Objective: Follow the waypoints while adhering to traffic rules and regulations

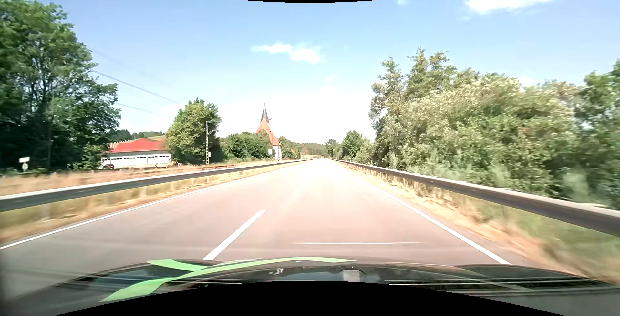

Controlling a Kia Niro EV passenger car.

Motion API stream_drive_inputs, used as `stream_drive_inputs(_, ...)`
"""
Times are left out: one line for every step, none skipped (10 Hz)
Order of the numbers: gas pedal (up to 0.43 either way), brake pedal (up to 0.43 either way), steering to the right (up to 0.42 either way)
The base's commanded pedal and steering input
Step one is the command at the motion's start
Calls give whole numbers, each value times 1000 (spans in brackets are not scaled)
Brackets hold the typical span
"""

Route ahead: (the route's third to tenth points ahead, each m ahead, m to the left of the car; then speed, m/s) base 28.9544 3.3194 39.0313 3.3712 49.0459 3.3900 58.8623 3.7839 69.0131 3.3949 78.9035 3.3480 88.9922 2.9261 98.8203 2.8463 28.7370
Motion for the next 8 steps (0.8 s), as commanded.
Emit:
stream_drive_inputs(311, 0, -5)
stream_drive_inputs(311, 0, -5)
stream_drive_inputs(319, 0, -5)
stream_drive_inputs(319, 0, -5)
stream_drive_inputs(319, 0, -5)
stream_drive_inputs(319, 0, -5)
stream_drive_inputs(319, 0, -5)
stream_drive_inputs(311, 0, -5)
